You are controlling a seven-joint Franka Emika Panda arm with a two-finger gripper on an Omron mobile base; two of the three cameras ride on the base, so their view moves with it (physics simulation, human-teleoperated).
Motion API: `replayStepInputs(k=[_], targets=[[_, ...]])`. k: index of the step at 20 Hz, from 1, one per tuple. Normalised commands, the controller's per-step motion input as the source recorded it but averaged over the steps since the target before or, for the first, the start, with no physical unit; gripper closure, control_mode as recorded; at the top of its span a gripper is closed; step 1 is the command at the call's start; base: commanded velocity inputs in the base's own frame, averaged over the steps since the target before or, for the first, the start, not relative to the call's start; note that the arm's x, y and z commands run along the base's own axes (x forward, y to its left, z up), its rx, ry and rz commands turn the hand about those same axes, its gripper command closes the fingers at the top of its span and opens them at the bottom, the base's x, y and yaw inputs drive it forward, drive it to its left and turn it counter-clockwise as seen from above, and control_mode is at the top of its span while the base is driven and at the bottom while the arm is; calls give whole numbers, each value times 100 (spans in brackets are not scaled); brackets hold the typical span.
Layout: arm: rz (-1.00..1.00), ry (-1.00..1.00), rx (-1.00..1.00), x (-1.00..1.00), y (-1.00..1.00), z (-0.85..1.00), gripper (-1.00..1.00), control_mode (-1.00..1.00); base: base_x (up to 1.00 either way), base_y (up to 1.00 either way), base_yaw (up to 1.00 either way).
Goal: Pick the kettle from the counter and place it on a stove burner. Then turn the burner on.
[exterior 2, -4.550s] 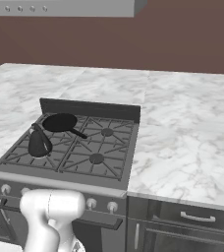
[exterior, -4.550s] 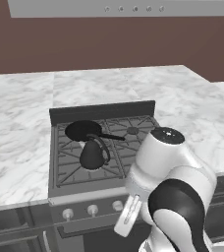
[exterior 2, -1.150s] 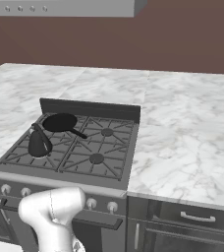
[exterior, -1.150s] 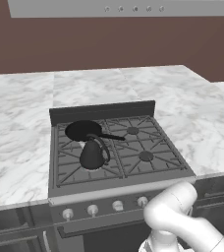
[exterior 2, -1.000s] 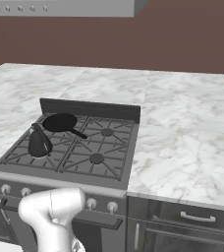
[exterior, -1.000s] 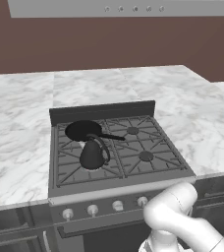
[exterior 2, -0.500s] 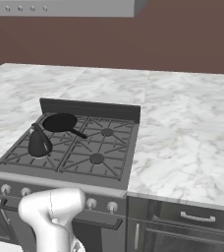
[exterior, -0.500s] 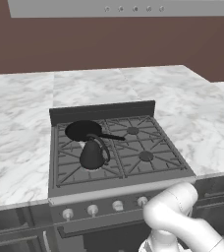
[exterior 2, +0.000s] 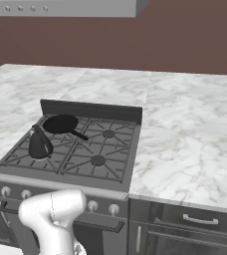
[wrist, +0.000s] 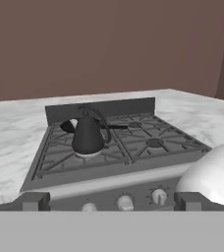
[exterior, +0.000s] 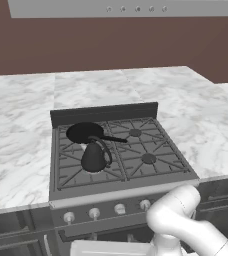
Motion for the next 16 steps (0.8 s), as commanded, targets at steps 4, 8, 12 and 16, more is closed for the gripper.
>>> replayStepInputs(k=[4,8,12,16], targets=[[3,0,0,23,-22,-5,-100,-100,0,0,0],[0,0,0,1,0,0,-100,-100,0,0,0],[4,0,0,9,-6,-9,-100,-100,0,0,0],[8,0,0,9,-24,-18,-100,-100,0,0,0]])
